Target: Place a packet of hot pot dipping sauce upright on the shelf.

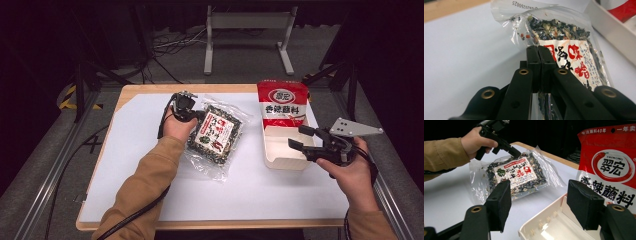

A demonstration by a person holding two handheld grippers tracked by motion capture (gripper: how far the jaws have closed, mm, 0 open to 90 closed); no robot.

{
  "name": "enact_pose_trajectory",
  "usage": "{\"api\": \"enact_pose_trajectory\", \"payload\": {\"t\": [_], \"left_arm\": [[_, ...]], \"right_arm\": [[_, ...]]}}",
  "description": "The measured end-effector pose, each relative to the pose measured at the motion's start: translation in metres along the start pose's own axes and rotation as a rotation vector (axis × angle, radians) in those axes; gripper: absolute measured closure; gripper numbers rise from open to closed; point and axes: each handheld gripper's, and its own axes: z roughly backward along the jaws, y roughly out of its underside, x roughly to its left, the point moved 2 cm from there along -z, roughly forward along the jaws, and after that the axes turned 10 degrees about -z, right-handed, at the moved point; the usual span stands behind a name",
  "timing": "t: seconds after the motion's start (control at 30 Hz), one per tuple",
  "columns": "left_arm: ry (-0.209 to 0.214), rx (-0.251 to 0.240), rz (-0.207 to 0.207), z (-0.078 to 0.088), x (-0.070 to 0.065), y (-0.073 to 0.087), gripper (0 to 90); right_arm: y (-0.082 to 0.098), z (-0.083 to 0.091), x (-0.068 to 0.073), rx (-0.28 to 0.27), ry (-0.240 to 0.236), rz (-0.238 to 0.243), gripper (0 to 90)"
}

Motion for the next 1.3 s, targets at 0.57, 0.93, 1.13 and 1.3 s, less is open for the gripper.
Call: {"api": "enact_pose_trajectory", "payload": {"t": [0.57,0.93,1.13,1.3], "left_arm": [[-0.02,-0.171,-0.114,0.055,-0.033,-0.013,88.7],[-0.025,-0.258,-0.191,0.091,-0.057,-0.012,88.6],[-0.014,-0.316,-0.206,0.107,-0.067,-0.006,88.5],[-0.012,-0.355,-0.21,0.115,-0.072,-0.002,88.5]], "right_arm": [[-0.002,-0.006,0.005,0.003,-0.013,0.001,36.8],[-0.003,-0.009,0.008,0.006,-0.024,0.007,36.8],[-0.002,-0.013,0.012,0.014,-0.045,-0.006,36.6],[0.001,-0.021,0.016,0.016,-0.076,-0.07,36.7]]}}
